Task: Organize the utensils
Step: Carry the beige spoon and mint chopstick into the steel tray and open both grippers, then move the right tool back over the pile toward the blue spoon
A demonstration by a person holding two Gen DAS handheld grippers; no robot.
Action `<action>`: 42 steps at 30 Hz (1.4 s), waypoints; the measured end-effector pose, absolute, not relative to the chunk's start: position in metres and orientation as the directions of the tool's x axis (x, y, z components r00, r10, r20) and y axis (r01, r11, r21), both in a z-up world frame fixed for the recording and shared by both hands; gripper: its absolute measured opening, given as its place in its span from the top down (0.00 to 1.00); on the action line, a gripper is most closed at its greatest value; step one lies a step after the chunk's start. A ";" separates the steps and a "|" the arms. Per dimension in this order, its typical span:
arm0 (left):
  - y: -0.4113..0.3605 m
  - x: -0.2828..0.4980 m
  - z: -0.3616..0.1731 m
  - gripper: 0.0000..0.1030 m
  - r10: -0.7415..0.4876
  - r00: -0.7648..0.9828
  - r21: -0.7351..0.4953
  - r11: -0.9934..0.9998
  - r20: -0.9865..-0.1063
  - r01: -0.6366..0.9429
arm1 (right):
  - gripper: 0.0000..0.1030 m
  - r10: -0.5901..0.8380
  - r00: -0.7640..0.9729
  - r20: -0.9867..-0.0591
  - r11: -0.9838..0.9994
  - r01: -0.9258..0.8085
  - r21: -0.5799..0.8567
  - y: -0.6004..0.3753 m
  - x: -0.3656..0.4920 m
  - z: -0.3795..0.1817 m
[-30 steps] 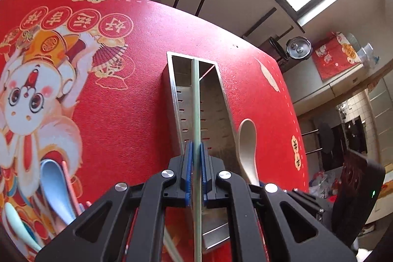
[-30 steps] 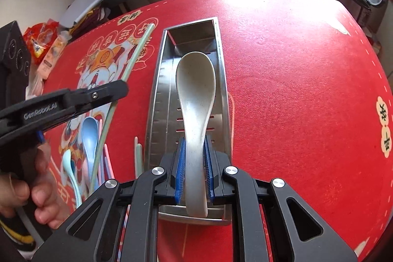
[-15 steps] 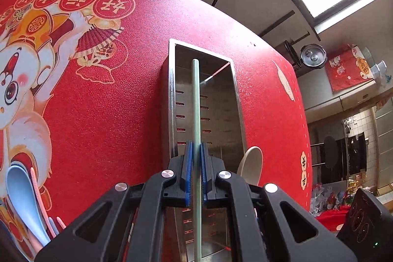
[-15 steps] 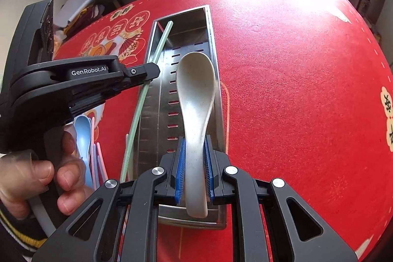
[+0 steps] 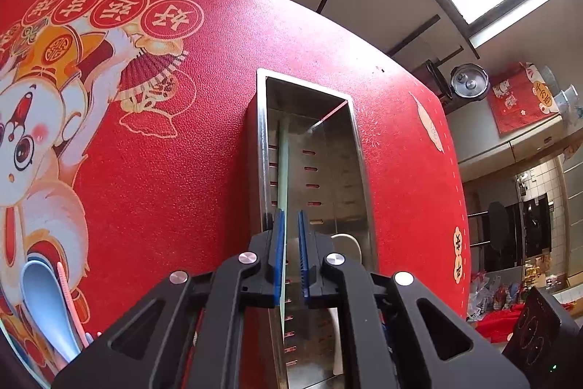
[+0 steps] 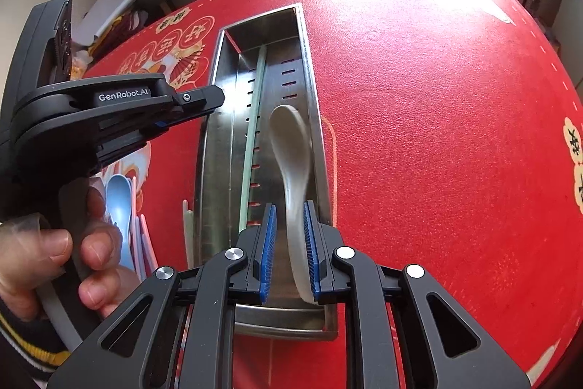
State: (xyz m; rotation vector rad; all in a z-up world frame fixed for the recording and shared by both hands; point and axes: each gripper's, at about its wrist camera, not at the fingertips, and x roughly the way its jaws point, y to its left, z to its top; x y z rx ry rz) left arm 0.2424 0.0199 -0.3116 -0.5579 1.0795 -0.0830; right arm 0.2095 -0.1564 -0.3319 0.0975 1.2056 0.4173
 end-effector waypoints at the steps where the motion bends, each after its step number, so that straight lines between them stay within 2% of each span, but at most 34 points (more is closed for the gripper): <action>1: 0.021 0.241 -0.308 0.81 -0.326 0.486 -0.465 0.863 -0.811 -0.198 | 0.84 0.365 0.293 -0.884 0.920 -0.260 0.293 -0.157 0.209 -0.330; 2: 0.023 0.239 -0.304 0.70 -0.324 0.490 -0.463 0.865 -0.809 -0.192 | 0.84 0.365 0.297 -0.882 0.920 -0.258 0.294 -0.156 0.209 -0.329; 3: 0.025 0.236 -0.299 0.64 -0.324 0.497 -0.461 0.868 -0.805 -0.182 | 0.84 0.366 0.301 -0.881 0.921 -0.256 0.295 -0.156 0.208 -0.327; 5: 0.028 0.231 -0.288 0.43 -0.312 0.512 -0.443 0.883 -0.801 -0.155 | 0.82 0.358 0.314 -0.879 0.924 -0.252 0.287 -0.158 0.205 -0.321; 6: 0.030 0.228 -0.283 0.36 -0.301 0.517 -0.428 0.892 -0.801 -0.143 | 0.75 0.357 0.321 -0.877 0.925 -0.253 0.284 -0.160 0.202 -0.318; 7: 0.032 0.226 -0.278 0.23 -0.286 0.521 -0.408 0.903 -0.804 -0.135 | 0.68 0.354 0.331 -0.875 0.927 -0.252 0.280 -0.160 0.200 -0.315; 8: 0.034 0.222 -0.272 0.17 -0.266 0.528 -0.385 0.914 -0.806 -0.129 | 0.48 0.350 0.343 -0.871 0.929 -0.248 0.276 -0.162 0.197 -0.312; 9: 0.037 0.218 -0.267 0.14 -0.244 0.536 -0.361 0.924 -0.808 -0.123 | 0.43 0.352 0.360 -0.864 0.929 -0.246 0.276 -0.162 0.193 -0.308; 11: 0.044 0.209 -0.259 0.09 -0.211 0.544 -0.320 0.941 -0.812 -0.113 | 0.43 0.354 0.378 -0.856 0.929 -0.247 0.275 -0.162 0.189 -0.301; 16: 0.063 0.172 -0.241 0.06 -0.094 0.573 -0.180 0.979 -0.814 -0.096 | 0.35 0.344 0.407 -0.846 0.934 -0.238 0.266 -0.160 0.178 -0.291; 19: 0.077 0.146 -0.235 0.06 -0.022 0.591 -0.102 0.990 -0.807 -0.102 | 0.26 0.356 0.421 -0.834 0.931 -0.239 0.276 -0.160 0.167 -0.288; 20: 0.081 0.138 -0.235 0.06 -0.014 0.593 -0.091 0.991 -0.805 -0.100 | 0.18 0.360 0.423 -0.832 0.929 -0.240 0.280 -0.159 0.163 -0.287; 21: 0.086 0.129 -0.235 0.06 -0.017 0.598 -0.089 0.992 -0.801 -0.091 | 0.16 0.364 0.424 -0.829 0.928 -0.242 0.284 -0.157 0.159 -0.287; 28: 0.120 0.067 -0.239 0.06 0.049 0.629 -0.039 0.991 -0.776 -0.124 | 0.16 0.405 0.432 -0.806 0.907 -0.299 0.295 -0.143 0.133 -0.289; 35: 0.154 0.018 -0.269 0.06 0.078 0.568 -0.071 0.969 -0.819 -0.236 | 0.15 0.430 0.437 -0.790 0.889 -0.357 0.287 -0.127 0.111 -0.296; 42: 0.168 -0.008 -0.307 0.06 0.041 0.480 -0.128 0.940 -0.877 -0.315 | 0.15 0.429 0.373 -0.823 0.875 -0.398 0.276 -0.112 0.096 -0.316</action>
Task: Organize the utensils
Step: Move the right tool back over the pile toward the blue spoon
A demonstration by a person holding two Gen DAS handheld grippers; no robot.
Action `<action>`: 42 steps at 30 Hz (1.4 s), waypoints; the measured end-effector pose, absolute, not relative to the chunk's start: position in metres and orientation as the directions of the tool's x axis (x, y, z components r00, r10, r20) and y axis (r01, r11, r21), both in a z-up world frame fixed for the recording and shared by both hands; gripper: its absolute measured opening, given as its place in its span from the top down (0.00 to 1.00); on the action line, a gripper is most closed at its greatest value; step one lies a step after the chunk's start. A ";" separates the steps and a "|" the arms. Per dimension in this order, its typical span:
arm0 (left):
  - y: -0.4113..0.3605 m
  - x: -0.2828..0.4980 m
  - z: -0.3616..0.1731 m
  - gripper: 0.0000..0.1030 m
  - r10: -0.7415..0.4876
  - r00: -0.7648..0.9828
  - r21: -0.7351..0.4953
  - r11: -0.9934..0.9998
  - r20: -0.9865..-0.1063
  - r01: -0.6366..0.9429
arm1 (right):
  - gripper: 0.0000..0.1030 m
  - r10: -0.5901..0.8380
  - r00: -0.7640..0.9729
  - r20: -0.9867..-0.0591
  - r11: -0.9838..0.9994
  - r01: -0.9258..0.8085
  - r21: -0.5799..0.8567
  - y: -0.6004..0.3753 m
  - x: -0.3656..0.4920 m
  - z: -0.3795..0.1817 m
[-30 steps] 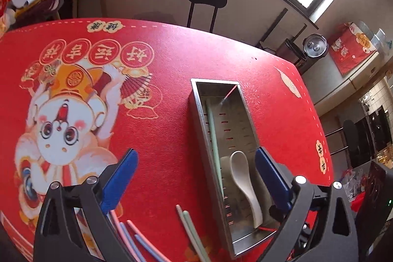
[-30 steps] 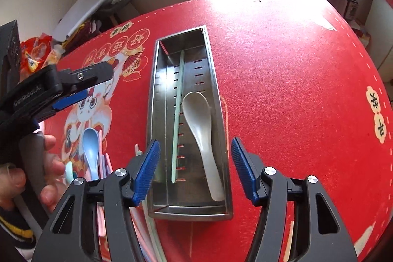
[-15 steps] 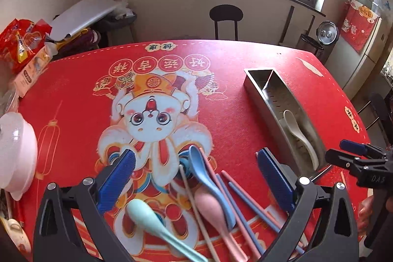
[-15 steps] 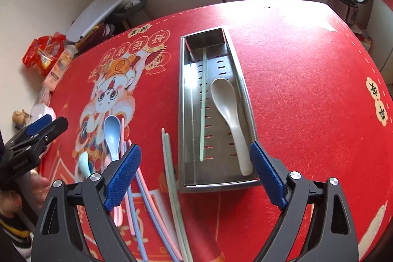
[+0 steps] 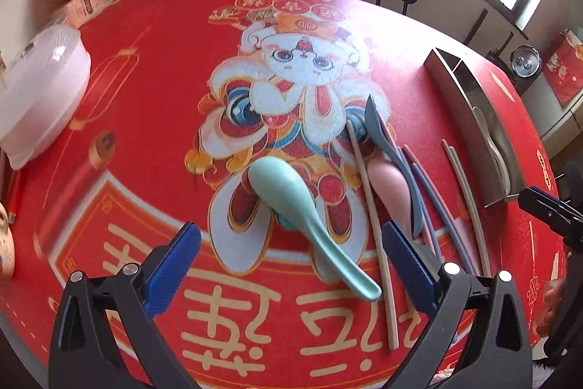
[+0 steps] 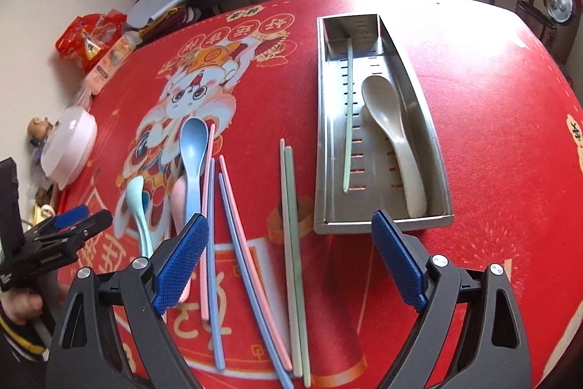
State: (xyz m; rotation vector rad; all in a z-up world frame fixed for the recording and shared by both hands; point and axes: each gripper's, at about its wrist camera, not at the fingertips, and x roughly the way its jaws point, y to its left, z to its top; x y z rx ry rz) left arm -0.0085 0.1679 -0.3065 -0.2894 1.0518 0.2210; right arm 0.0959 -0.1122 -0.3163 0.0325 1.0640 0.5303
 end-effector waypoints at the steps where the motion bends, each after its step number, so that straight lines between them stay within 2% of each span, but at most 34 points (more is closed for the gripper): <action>1: 0.170 -0.009 -0.312 0.06 0.036 0.461 -0.134 0.934 -0.887 -0.332 | 0.15 0.404 0.371 -0.836 0.883 -0.397 0.251 -0.110 0.095 -0.319; 7: 0.187 -0.010 -0.339 0.06 -0.042 0.406 -0.227 0.879 -0.913 -0.419 | 0.15 0.369 0.316 -0.874 0.892 -0.386 0.236 -0.107 0.091 -0.338; 16: 0.188 -0.011 -0.339 0.06 -0.059 0.409 -0.245 0.875 -0.911 -0.419 | 0.15 0.397 0.294 -0.869 0.869 -0.424 0.253 -0.098 0.087 -0.337; 22: 0.192 -0.009 -0.338 0.32 -0.098 0.410 -0.282 0.865 -0.907 -0.416 | 0.16 0.429 0.281 -0.858 0.833 -0.490 0.256 -0.080 0.084 -0.329; 24: 0.193 -0.008 -0.337 0.39 -0.121 0.418 -0.303 0.863 -0.901 -0.403 | 0.24 0.451 0.268 -0.851 0.817 -0.509 0.272 -0.072 0.086 -0.326; 28: 0.194 -0.005 -0.335 0.49 -0.136 0.434 -0.320 0.866 -0.890 -0.385 | 0.27 0.467 0.232 -0.853 0.796 -0.530 0.292 -0.054 0.092 -0.328; 29: 0.194 -0.004 -0.335 0.55 -0.145 0.435 -0.327 0.865 -0.889 -0.380 | 0.32 0.472 0.223 -0.853 0.790 -0.536 0.297 -0.049 0.093 -0.329; 31: 0.194 -0.002 -0.337 0.61 -0.156 0.434 -0.333 0.868 -0.887 -0.369 | 0.41 0.478 0.204 -0.855 0.782 -0.542 0.308 -0.040 0.097 -0.331; 33: 0.194 0.000 -0.339 0.62 -0.169 0.433 -0.343 0.866 -0.885 -0.364 | 0.52 0.481 0.185 -0.857 0.776 -0.546 0.317 -0.031 0.100 -0.334; 36: 0.193 0.003 -0.341 0.62 -0.178 0.435 -0.349 0.868 -0.882 -0.352 | 0.60 0.480 0.167 -0.861 0.762 -0.565 0.316 -0.017 0.103 -0.339; 42: 0.188 0.015 -0.341 0.62 -0.173 0.441 -0.332 0.890 -0.881 -0.314 | 0.69 0.469 0.154 -0.870 0.763 -0.567 0.311 0.001 0.115 -0.347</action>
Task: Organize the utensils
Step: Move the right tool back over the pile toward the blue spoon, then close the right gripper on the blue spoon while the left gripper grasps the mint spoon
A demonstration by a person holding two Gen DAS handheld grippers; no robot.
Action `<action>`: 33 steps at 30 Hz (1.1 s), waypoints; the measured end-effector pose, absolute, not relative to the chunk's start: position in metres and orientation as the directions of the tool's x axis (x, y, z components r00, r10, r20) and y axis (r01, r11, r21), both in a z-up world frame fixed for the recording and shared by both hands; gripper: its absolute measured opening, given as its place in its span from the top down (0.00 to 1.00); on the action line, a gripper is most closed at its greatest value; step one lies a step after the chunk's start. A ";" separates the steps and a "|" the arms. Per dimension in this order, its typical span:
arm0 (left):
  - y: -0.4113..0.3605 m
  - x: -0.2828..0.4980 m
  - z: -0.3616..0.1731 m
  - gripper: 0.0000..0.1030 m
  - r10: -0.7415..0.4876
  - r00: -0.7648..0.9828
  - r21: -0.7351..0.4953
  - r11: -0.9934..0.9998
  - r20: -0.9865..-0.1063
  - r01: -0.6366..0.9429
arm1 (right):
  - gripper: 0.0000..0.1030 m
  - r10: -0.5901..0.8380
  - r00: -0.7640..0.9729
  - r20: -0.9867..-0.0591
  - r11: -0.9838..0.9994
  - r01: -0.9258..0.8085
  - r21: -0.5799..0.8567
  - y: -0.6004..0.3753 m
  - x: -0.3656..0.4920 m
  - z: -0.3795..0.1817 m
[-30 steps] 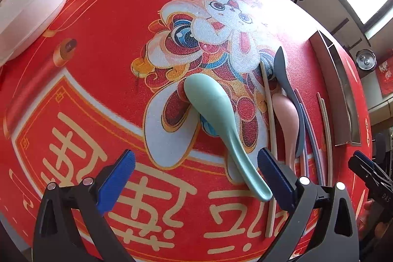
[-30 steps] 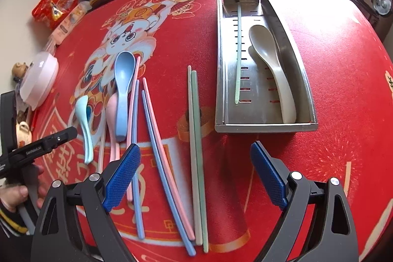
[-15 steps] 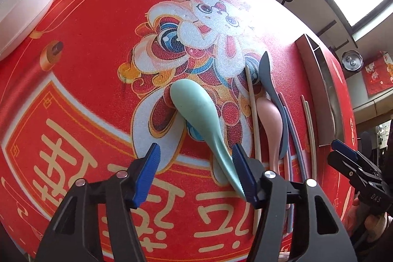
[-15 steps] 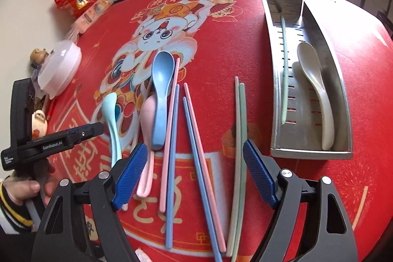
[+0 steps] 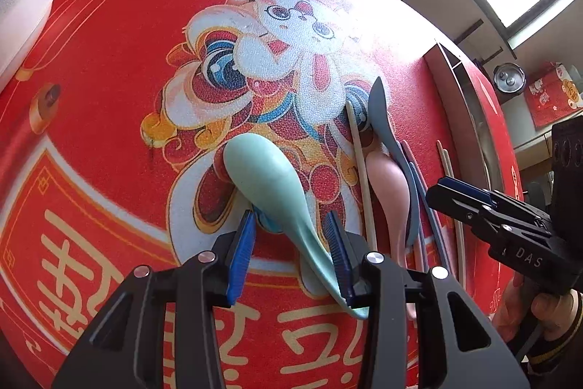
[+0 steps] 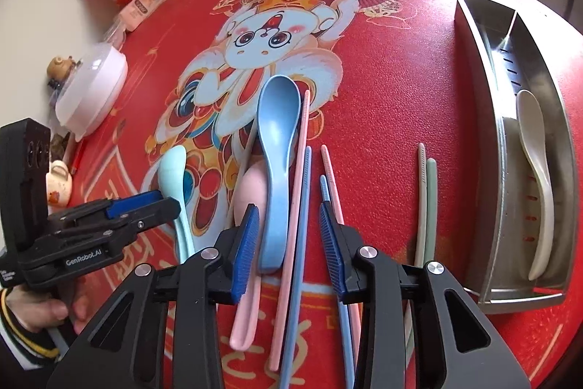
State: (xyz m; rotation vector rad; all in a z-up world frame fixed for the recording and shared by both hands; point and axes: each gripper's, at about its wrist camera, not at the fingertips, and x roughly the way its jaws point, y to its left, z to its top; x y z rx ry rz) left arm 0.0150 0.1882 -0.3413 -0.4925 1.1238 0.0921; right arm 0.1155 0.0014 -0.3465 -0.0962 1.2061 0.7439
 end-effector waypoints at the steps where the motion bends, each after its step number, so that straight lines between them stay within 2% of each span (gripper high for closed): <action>1: 0.187 0.017 -0.341 0.63 -0.168 0.440 -0.324 0.894 -0.882 -0.308 | 0.70 0.467 0.152 -0.871 0.766 -0.562 0.313 0.004 0.118 -0.348; 4: 0.188 0.023 -0.341 0.71 -0.150 0.439 -0.303 0.904 -0.886 -0.302 | 0.71 0.466 0.145 -0.873 0.770 -0.552 0.320 0.010 0.125 -0.351; 11: 0.195 0.037 -0.342 0.84 -0.165 0.445 -0.312 0.908 -0.880 -0.281 | 0.74 0.475 0.129 -0.871 0.764 -0.552 0.335 0.027 0.134 -0.352; 17: 0.187 0.047 -0.343 0.91 -0.171 0.436 -0.298 0.924 -0.883 -0.242 | 0.79 0.484 0.111 -0.868 0.767 -0.532 0.359 0.038 0.142 -0.357; 29: 0.178 0.050 -0.345 0.93 -0.168 0.432 -0.269 0.945 -0.886 -0.184 | 0.81 0.438 0.130 -0.889 0.784 -0.540 0.307 0.050 0.151 -0.363; 33: 0.178 0.048 -0.345 0.93 -0.166 0.433 -0.267 0.946 -0.886 -0.183 | 0.87 0.427 0.125 -0.896 0.794 -0.526 0.305 0.046 0.150 -0.367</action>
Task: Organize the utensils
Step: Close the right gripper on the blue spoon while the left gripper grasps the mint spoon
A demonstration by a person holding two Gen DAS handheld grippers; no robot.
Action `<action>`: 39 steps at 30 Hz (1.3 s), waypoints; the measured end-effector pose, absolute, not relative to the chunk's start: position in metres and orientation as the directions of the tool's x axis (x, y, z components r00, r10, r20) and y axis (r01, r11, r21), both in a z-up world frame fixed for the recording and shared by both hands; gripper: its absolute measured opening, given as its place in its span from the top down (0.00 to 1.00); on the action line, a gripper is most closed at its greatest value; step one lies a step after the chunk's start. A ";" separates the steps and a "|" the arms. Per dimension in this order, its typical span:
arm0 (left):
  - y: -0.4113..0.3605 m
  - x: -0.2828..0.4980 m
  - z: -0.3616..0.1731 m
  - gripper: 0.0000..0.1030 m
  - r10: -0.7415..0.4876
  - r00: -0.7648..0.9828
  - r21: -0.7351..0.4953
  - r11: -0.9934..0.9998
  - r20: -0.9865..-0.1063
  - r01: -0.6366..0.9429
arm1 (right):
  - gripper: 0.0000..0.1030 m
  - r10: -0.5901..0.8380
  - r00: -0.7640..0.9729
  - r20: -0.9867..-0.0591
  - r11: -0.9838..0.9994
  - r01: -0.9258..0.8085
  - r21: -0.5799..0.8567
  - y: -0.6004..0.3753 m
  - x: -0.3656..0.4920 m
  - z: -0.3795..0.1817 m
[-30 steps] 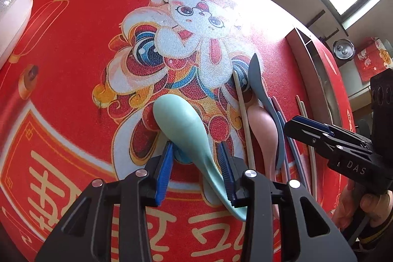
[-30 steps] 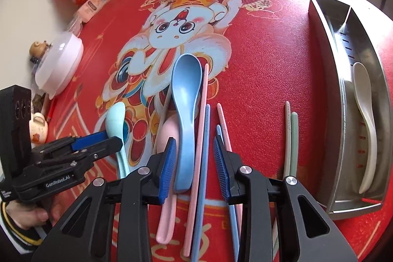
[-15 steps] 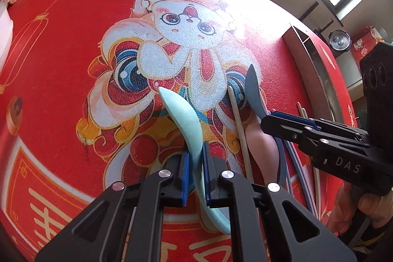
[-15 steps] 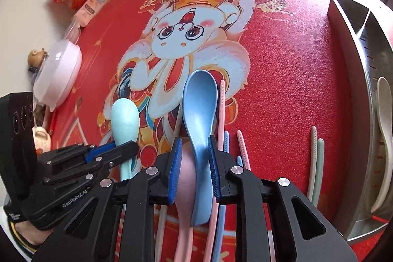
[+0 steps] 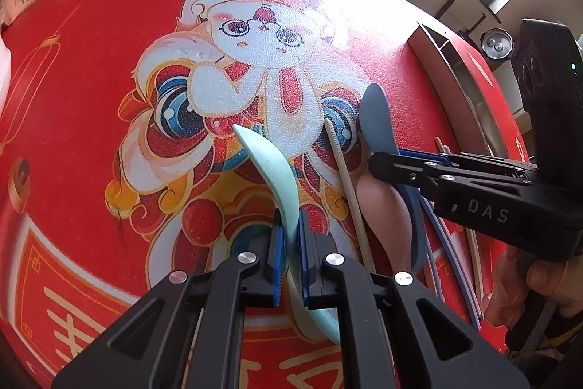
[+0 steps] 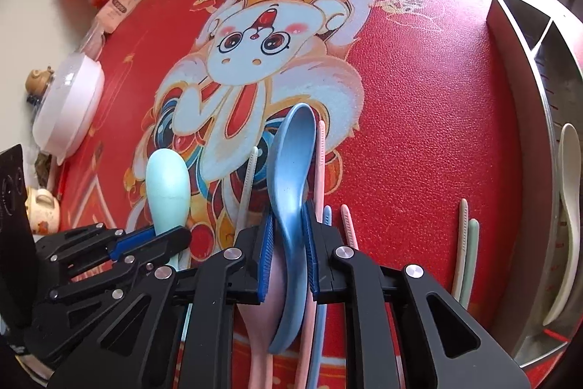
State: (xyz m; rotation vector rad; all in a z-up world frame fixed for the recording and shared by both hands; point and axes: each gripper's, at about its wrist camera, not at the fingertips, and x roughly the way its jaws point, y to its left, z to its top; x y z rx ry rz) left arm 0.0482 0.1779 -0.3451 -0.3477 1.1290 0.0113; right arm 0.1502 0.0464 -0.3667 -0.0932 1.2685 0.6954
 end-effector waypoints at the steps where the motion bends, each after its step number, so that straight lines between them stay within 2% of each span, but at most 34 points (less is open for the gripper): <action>1: 0.178 0.047 -0.345 0.93 -0.167 0.433 -0.268 0.945 -0.886 -0.185 | 0.87 0.425 0.126 -0.896 0.796 -0.524 0.304 0.045 0.149 -0.367; 18: 0.175 0.021 -0.347 0.93 -0.205 0.428 -0.313 0.929 -0.880 -0.197 | 0.93 0.439 0.109 -0.892 0.796 -0.507 0.329 0.018 0.123 -0.370; 39: 0.171 0.011 -0.346 0.93 -0.194 0.458 -0.301 0.938 -0.867 -0.173 | 0.94 0.477 0.095 -0.873 0.794 -0.471 0.383 0.008 0.121 -0.371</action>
